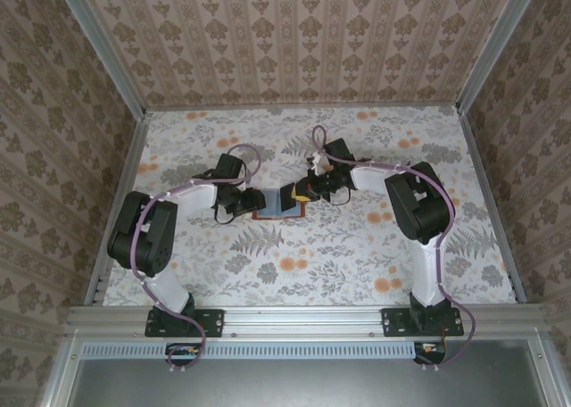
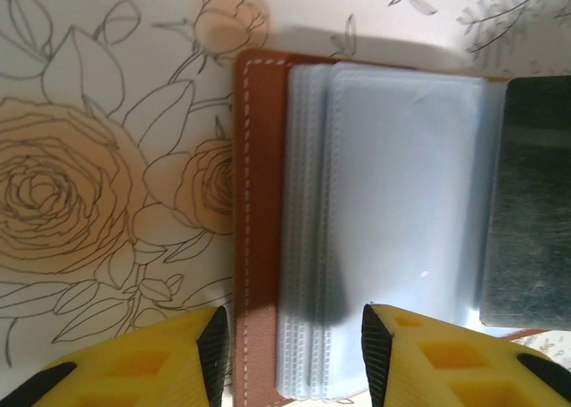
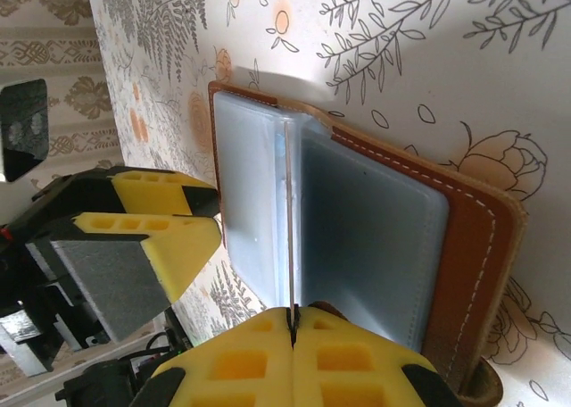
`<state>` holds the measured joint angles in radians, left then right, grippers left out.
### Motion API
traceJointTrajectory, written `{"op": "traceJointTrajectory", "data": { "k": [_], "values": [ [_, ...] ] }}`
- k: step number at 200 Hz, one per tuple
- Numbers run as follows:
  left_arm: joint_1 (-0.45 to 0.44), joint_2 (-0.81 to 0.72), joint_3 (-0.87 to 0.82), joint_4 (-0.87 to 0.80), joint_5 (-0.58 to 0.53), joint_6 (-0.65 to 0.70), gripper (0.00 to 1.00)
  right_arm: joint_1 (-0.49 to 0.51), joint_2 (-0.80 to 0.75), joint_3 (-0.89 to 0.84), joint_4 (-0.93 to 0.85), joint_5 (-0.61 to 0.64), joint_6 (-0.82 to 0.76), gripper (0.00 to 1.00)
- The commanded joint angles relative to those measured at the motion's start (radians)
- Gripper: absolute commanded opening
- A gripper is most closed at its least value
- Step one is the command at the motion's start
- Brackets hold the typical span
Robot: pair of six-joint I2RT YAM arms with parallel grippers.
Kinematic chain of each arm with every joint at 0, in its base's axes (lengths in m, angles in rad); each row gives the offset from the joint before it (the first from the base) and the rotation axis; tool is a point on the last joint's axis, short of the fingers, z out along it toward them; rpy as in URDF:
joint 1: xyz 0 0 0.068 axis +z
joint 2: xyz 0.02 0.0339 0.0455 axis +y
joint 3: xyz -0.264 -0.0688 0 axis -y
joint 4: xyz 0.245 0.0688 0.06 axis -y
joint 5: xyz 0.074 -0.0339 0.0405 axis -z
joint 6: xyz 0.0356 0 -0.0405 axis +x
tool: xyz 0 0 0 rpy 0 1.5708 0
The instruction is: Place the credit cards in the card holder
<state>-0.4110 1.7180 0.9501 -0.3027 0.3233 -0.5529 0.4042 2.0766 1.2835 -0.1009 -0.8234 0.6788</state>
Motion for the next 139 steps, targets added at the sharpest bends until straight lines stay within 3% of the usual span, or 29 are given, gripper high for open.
{"op": "traceJointTrajectory", "data": {
  "k": [1, 79, 139],
  "values": [
    [0.001, 0.023, 0.030, -0.045, -0.018, 0.024, 0.42, 0.006, 0.025, 0.005, 0.020, -0.037, 0.021, 0.03],
    [0.000, 0.064, 0.048, -0.094, -0.017, 0.019, 0.29, 0.014, 0.043, -0.069, 0.208, -0.085, 0.092, 0.04],
    [0.001, 0.057, 0.032, -0.098, -0.029, 0.013, 0.27, 0.014, 0.057, -0.087, 0.272, -0.089, 0.099, 0.04]
  ]
}}
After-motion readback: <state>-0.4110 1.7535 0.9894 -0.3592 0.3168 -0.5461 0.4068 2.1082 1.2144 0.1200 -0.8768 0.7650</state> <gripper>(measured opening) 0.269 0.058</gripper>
